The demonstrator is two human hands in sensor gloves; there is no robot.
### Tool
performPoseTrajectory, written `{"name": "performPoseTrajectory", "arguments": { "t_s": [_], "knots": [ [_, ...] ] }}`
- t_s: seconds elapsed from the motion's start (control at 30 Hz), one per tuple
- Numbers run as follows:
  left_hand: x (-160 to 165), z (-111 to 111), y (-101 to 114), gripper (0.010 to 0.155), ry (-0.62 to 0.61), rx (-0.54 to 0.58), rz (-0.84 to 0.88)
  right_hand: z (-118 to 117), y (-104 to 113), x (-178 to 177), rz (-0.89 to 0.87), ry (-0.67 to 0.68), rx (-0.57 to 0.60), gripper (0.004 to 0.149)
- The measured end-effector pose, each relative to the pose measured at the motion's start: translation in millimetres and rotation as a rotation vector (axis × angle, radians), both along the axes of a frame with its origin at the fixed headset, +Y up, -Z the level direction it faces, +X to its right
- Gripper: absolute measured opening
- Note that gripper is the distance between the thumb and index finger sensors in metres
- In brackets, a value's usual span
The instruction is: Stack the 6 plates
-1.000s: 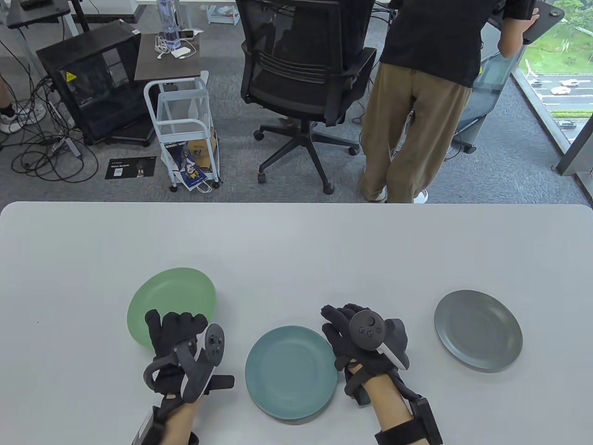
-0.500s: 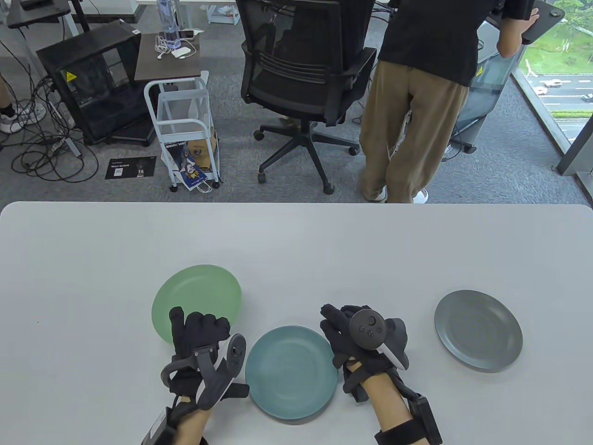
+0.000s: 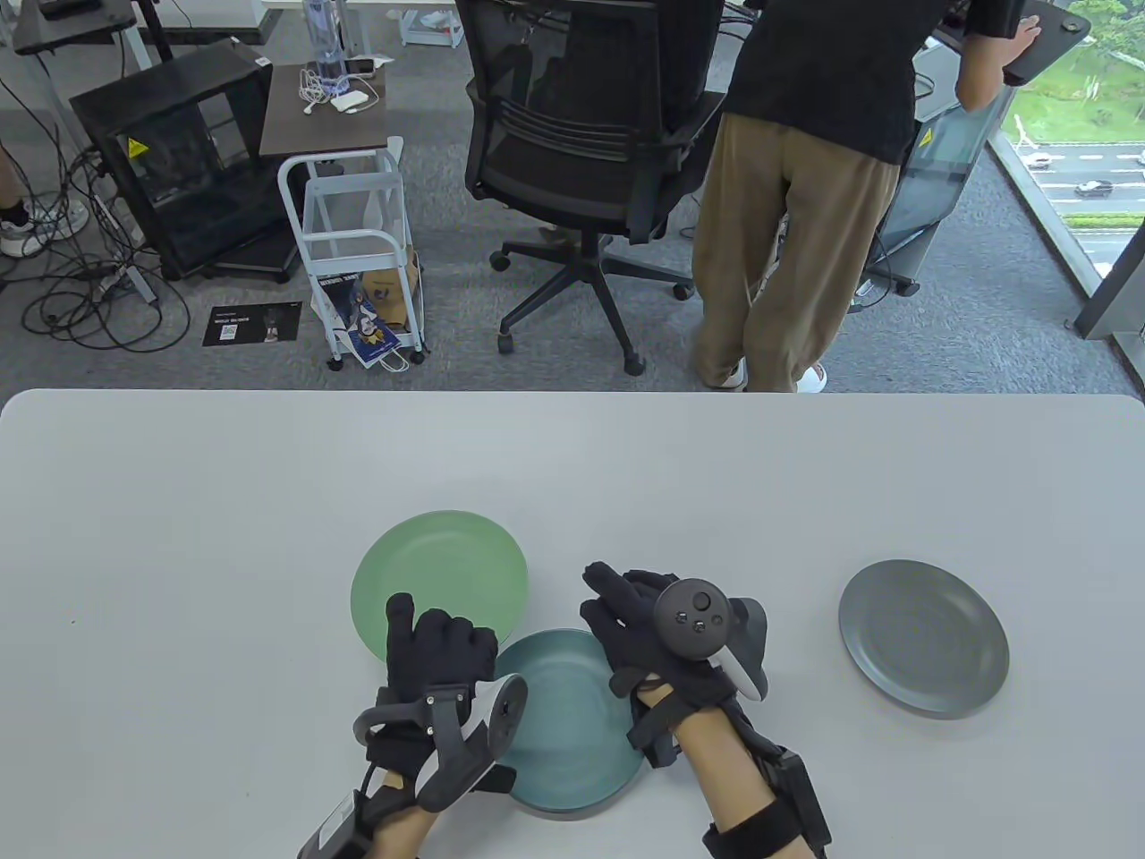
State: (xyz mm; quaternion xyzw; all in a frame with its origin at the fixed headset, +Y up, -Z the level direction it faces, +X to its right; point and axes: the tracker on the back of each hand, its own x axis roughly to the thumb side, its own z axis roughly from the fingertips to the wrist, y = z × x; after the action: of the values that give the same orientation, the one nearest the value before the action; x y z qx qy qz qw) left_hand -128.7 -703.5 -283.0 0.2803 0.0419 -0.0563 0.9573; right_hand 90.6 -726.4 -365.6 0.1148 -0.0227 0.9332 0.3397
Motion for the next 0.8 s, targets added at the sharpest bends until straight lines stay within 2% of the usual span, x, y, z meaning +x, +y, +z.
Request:
{"name": "performPoseTrajectory", "arguments": {
  "t_s": [0.23,0.5,0.8],
  "knots": [
    [13,5,-1,0.034,-0.054,0.013,-0.018,1,5,-10,-0.069,0.006,-0.034,0.063],
    [27,12,0,0.034,-0.103,0.032,-0.055,1,-1,-14,-0.117,0.001,-0.086,0.070],
    [42,18,-1,0.034,-0.152,0.040,-0.063,1,-7,-15,-0.232,-0.025,-0.133,0.070]
  ]
}}
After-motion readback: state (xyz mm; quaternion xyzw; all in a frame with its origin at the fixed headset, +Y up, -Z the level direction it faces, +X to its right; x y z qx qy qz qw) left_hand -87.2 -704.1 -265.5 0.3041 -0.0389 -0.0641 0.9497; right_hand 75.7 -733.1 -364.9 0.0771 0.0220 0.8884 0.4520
